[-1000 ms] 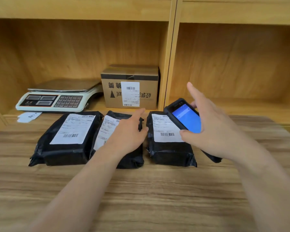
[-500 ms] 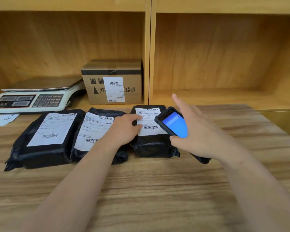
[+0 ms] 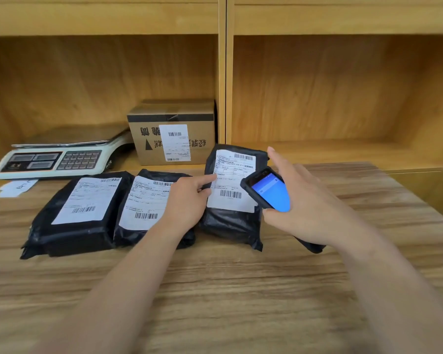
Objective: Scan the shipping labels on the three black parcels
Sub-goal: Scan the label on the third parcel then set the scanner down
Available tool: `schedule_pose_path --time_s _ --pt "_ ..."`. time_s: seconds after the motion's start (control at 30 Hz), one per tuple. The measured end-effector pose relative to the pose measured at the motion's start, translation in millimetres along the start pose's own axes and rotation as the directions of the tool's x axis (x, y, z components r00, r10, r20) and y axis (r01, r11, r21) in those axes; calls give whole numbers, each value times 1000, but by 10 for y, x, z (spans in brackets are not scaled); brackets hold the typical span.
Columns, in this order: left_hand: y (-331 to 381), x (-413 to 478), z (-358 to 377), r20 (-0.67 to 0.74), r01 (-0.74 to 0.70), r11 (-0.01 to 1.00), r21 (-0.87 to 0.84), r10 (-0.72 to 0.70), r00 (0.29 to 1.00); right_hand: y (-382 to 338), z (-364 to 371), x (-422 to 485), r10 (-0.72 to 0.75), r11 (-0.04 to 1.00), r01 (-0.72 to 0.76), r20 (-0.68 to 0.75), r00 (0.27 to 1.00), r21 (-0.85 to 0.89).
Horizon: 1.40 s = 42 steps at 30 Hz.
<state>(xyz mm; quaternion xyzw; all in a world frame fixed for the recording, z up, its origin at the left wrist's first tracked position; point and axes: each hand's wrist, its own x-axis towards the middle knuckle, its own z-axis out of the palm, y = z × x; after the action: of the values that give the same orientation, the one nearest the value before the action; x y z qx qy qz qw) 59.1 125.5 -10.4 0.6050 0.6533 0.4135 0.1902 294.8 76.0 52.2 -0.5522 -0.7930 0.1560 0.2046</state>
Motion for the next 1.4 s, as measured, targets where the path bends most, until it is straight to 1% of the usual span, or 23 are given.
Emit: schedule_pose_path --time_s 0.13,0.27,0.33,0.47,0.53,0.83,1.07,1.4 --pt "90 -141 -65 -76 -68 998 -2 68 995 -29 -47 -116 16 1000 -16 -37 999 12" --pt "152 -340 -150 -199 -93 996 5 92 976 -105 -47 -294 17 998 -12 -87 996 54" --pt "168 -422 -199 -253 -103 995 -6 98 963 -167 -29 -391 13 999 -9 -76 997 54" --pt "194 -526 -319 -339 -113 988 -109 70 938 -297 43 -567 -11 998 14 -43 999 69" --pt "205 -565 -386 -369 -121 986 -119 70 927 -362 85 -649 -14 998 15 -25 1000 62" --pt "193 -687 -616 -393 -131 985 -108 78 916 -580 203 -874 -7 999 6 56 998 32" --pt "160 -704 -723 -410 -92 993 -76 53 911 -652 237 -943 -12 1000 12 85 996 -3" --pt "120 -768 -753 -398 -89 988 -129 31 917 -691 251 -1031 -9 999 13 106 994 -36"
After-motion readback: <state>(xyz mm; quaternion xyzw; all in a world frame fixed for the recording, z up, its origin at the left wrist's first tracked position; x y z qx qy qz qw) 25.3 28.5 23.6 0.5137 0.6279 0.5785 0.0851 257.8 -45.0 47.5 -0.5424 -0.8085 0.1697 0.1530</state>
